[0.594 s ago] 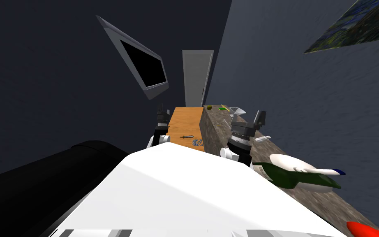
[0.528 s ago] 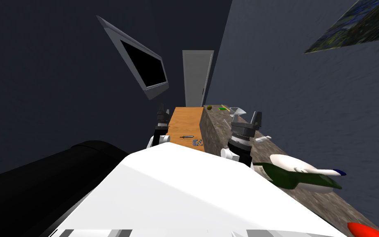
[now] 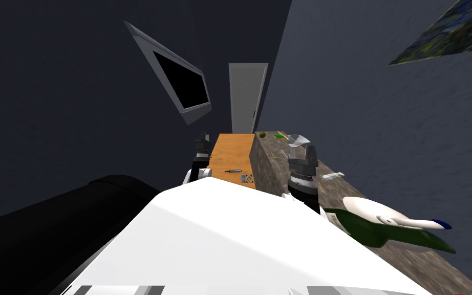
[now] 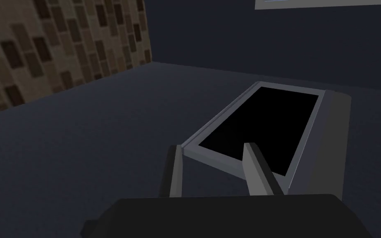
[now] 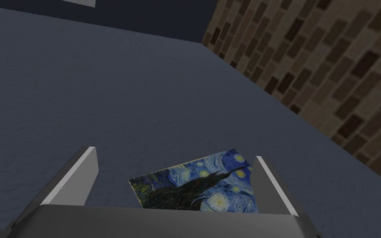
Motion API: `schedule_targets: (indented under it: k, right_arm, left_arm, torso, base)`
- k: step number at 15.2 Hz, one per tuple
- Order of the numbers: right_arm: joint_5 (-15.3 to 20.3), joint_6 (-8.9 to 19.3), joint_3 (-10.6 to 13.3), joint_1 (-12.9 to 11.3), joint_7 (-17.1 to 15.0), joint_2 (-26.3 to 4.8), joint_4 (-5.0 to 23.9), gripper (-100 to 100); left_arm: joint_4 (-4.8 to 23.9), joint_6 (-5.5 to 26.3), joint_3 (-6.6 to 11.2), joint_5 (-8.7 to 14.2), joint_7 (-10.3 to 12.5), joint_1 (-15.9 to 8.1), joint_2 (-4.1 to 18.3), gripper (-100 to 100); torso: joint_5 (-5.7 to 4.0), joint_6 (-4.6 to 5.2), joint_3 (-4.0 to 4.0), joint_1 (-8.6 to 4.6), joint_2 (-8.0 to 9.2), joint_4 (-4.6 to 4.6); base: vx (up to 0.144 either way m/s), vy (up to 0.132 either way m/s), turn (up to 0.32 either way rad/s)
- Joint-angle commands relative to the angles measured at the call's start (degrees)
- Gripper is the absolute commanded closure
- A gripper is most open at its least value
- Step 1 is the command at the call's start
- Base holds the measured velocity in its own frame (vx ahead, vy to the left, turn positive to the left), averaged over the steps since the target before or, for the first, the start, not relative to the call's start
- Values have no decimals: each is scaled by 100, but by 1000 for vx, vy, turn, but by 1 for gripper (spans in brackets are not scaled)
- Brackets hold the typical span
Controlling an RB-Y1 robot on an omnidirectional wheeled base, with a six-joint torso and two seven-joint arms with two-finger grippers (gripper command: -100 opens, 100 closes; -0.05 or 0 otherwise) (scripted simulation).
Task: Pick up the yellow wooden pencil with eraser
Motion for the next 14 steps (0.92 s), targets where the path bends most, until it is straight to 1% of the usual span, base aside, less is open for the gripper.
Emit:
schedule_targets:
  k: [1,2,3,4,5,6,7,8,9,10,11,12,13,14]
  right_arm:
    - [39,0,-51,150,103,-241,11,-100]
    - [98,-9,-115,364,239,-403,25,-100]
    - [98,-9,-115,364,239,-496,25,-100]
    - [162,-18,-187,558,391,-649,41,-100]
    - [162,-18,-187,600,391,-760,41,-100]
    - [162,-18,-187,600,391,-760,41,-100]
    - [231,-26,-265,853,558,-969,58,-100]
    - [231,-26,-265,853,558,-1034,58,-100]
    - [304,-32,-349,1014,738,-1205,77,-100]
    - [304,-32,-349,1124,738,-1317,77,-100]
    - [381,-36,-440,1279,931,-1458,99,-100]
    - [381,-36,-440,1408,931,-1589,99,-100]
    - [381,-36,-440,1408,931,-1609,99,-100]
    - [462,-39,-535,1649,1136,-1815,120,-100]
  left_arm:
    - [0,0,0,0,0,0,0,0]
    - [0,0,0,0,0,0,0,0]
    - [0,0,0,0,0,0,0,0]
    - [0,0,0,0,0,0,0,0]
    - [0,0,0,0,0,0,0,0]
    - [0,0,0,0,0,0,0,0]
    - [0,0,0,0,0,0,0,0]
    - [0,0,0,0,0,0,0,0]
    - [0,0,0,0,0,0,0,0]
    - [0,0,0,0,0,0,0,0]
    - [0,0,0,0,0,0,0,0]
    - [0,0,0,0,0,0,0,0]
    - [0,0,0,0,0,0,0,0]
    - [0,0,0,0,0,0,0,0]
  torso:
    - [0,0,0,0,0,0]
    - [0,0,-1,0,-1,0]
    - [0,0,-2,0,-3,-1]
    - [0,0,-3,0,-5,-1]
    - [0,0,-3,1,-5,-1]
    - [0,0,-3,0,-5,-1]
    - [0,0,-2,-3,-3,-1]
    - [-1,-1,-2,-4,-3,-1]
    - [-1,0,-3,-3,-4,-1]
    - [0,0,-5,0,-8,-2]
    - [1,0,-6,3,-10,-2]
    - [2,0,-7,7,-12,-3]
    - [2,0,-7,6,-12,-3]
    - [1,0,-6,2,-9,-2]
  base:
    - [42,44,28]
    - [50,43,35]
    - [50,41,28]
    - [52,47,47]
    - [50,40,36]
    - [36,24,10]
    - [42,29,39]
    - [49,37,39]
    - [66,49,53]
    - [69,54,47]
    - [70,62,58]
    - [67,55,44]
    - [48,33,8]
    - [54,33,45]
